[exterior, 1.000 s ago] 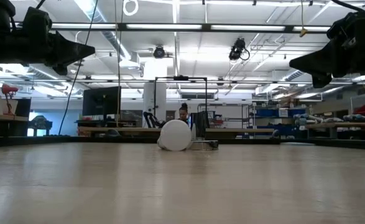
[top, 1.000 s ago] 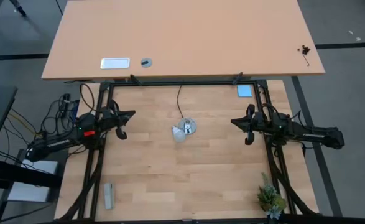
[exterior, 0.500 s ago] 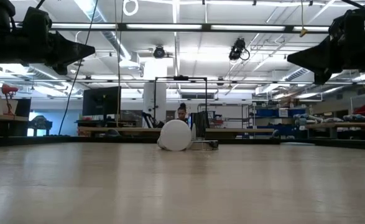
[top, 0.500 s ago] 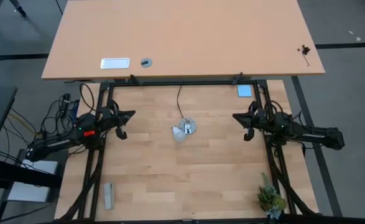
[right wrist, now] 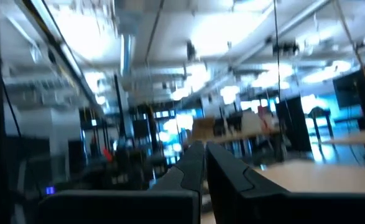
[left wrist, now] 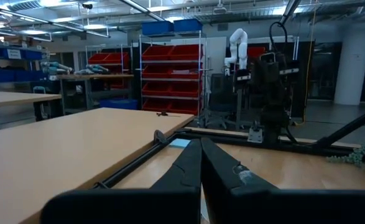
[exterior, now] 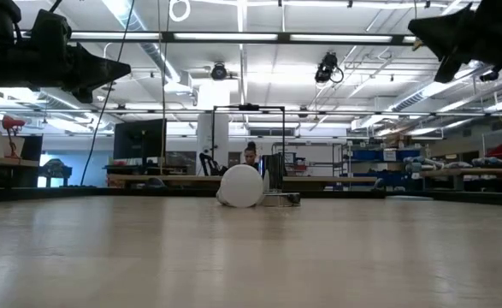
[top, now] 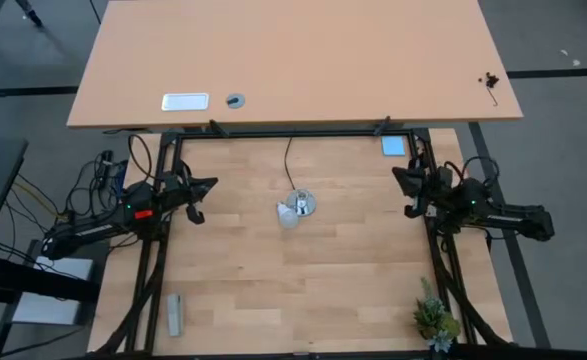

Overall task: Screw lightbulb
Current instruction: Insert the lightbulb into the lamp socket

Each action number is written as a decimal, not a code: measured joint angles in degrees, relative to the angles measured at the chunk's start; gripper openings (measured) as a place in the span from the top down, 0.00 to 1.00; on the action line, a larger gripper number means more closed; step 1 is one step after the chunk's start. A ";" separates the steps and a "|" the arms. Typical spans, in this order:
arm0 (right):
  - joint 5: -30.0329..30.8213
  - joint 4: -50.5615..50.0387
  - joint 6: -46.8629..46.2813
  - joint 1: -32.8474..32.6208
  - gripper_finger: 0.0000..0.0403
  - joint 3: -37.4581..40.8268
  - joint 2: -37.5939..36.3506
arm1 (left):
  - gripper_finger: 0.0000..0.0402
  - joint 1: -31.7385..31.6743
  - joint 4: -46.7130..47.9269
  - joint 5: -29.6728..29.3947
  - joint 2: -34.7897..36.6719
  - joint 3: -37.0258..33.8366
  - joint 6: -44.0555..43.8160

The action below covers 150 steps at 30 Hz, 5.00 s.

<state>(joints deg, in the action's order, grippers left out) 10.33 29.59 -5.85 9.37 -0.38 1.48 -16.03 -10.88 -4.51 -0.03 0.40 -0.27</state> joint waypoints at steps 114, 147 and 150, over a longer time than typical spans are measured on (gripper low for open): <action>19.34 -24.69 -30.52 -14.94 0.30 -64.81 115.01 | 0.99 0.00 3.50 -0.80 -14.44 0.06 2.17; -7.61 -30.57 -11.52 -16.15 0.29 -67.23 95.62 | 0.61 10.29 3.99 20.37 -48.39 26.27 6.89; -7.93 -30.58 -11.47 -16.13 0.29 -67.23 95.62 | 0.61 11.62 8.77 18.44 -52.41 30.10 9.39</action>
<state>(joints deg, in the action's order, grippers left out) 2.40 -0.99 -17.32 -6.76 -67.61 97.10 -4.41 -2.12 13.92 -52.44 30.50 9.11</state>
